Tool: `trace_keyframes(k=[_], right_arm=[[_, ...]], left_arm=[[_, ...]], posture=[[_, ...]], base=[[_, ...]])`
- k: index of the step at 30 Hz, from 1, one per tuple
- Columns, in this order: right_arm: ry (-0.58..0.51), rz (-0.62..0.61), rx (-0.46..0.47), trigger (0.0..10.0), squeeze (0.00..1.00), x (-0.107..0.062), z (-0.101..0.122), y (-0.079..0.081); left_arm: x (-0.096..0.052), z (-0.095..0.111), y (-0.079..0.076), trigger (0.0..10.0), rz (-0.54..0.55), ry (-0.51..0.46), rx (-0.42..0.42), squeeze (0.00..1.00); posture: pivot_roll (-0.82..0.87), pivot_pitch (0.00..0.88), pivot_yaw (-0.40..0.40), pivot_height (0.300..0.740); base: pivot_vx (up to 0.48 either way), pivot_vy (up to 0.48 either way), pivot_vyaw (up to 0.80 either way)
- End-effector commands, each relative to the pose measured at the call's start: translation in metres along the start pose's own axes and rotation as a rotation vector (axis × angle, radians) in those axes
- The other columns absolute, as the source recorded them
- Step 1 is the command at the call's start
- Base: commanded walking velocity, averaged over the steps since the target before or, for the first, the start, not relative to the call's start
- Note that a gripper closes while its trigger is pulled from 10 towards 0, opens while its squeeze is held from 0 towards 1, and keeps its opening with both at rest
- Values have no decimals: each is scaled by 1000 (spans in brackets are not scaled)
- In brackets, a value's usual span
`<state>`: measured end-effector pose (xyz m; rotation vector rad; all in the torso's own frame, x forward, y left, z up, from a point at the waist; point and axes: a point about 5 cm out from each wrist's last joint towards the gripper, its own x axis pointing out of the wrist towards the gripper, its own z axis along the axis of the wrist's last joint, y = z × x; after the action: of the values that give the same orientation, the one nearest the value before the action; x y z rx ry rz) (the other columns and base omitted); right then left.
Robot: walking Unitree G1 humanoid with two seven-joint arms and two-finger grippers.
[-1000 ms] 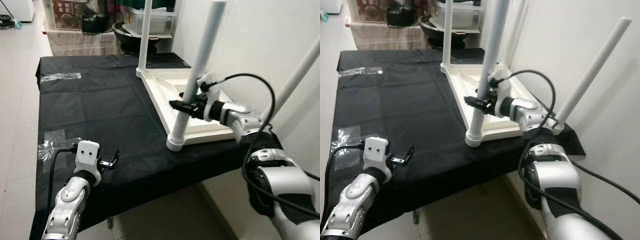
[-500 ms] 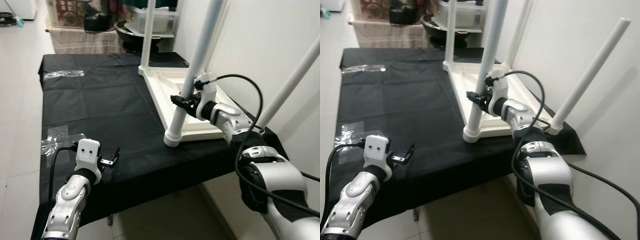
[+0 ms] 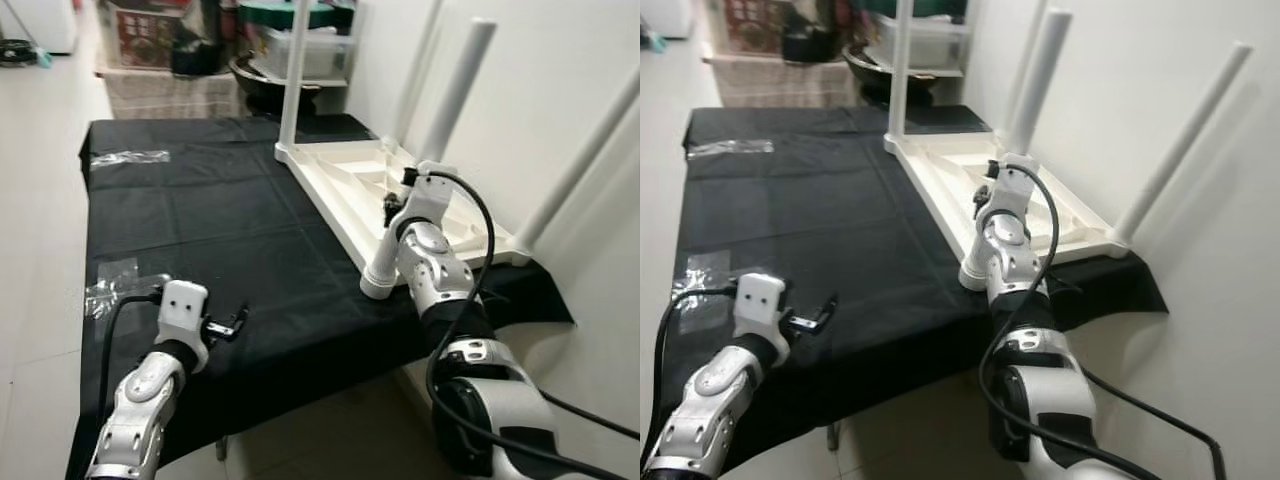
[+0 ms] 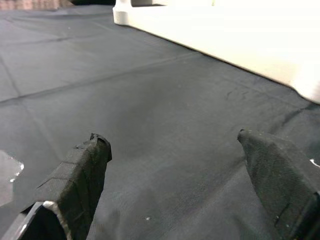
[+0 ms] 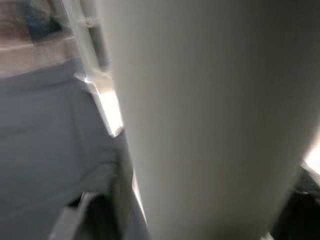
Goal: Building children table
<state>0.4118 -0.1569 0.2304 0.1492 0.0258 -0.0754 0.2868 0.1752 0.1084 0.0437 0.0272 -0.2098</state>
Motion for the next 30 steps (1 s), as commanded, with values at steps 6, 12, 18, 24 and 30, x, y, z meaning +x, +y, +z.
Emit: trace_keyframes(k=[6,12,18,24,30], right_arm=[[-90,326,-56,10000,0,7,66,-21],[9,690,-141,10000,0,-2,48,-19],[131,698,-206,0,0,-1,11,-13],[192,418,-172,0,0,6,-7,-23],[206,-237,-31,0,0,3,-30,-65]], left_arm=[[-4,-6,-2,10000,7,15,-8,0],[-2,-4,-2,10000,4,11,-6,0],[-1,-3,2,10000,9,7,0,0],[-3,-2,3,10000,11,8,6,0],[-5,-3,4,10000,15,10,6,0]], posture=[[41,0,-155,740],[49,0,-154,740],[61,0,-156,740],[66,0,-158,740],[67,0,-158,740]], base=[[0,0,0],[0,0,0],[0,0,0],[0,0,0],[0,0,0]])
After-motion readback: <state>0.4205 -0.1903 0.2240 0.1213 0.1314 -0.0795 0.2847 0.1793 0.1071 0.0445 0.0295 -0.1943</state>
